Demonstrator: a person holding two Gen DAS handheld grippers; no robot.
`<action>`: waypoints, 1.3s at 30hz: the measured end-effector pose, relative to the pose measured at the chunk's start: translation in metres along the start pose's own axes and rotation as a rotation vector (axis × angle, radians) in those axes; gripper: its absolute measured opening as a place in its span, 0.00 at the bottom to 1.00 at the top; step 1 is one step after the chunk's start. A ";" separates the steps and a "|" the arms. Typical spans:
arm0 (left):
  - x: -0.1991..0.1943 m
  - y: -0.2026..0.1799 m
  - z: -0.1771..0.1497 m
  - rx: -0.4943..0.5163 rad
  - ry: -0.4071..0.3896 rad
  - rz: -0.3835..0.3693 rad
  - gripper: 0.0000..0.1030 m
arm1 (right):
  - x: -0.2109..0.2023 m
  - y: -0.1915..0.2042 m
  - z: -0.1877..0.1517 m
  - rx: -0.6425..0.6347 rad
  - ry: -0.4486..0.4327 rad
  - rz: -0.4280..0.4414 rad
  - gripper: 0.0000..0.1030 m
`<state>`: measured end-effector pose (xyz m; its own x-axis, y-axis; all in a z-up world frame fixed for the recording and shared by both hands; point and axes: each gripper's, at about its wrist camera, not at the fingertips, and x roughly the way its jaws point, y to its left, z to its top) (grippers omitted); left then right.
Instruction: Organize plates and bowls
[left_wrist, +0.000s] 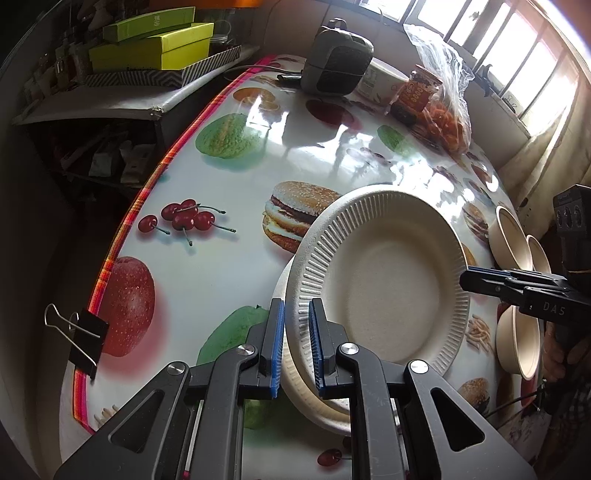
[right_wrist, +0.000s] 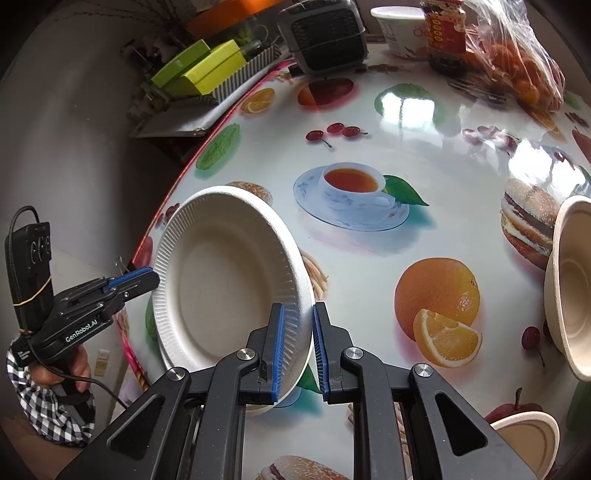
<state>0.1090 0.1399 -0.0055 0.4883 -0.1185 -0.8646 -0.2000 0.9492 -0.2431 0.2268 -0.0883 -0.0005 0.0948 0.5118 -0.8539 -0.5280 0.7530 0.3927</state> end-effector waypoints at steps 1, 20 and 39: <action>-0.001 0.000 -0.001 0.002 -0.003 0.002 0.13 | 0.000 0.001 0.000 -0.003 0.001 -0.003 0.15; 0.008 0.007 -0.008 -0.010 0.044 0.013 0.14 | 0.013 0.010 -0.002 -0.028 0.035 -0.044 0.15; 0.010 0.007 -0.007 -0.009 0.048 0.018 0.13 | 0.019 0.016 -0.003 -0.062 0.037 -0.091 0.18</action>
<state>0.1062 0.1429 -0.0186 0.4433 -0.1156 -0.8889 -0.2165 0.9485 -0.2313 0.2174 -0.0677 -0.0110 0.1140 0.4259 -0.8976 -0.5703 0.7678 0.2919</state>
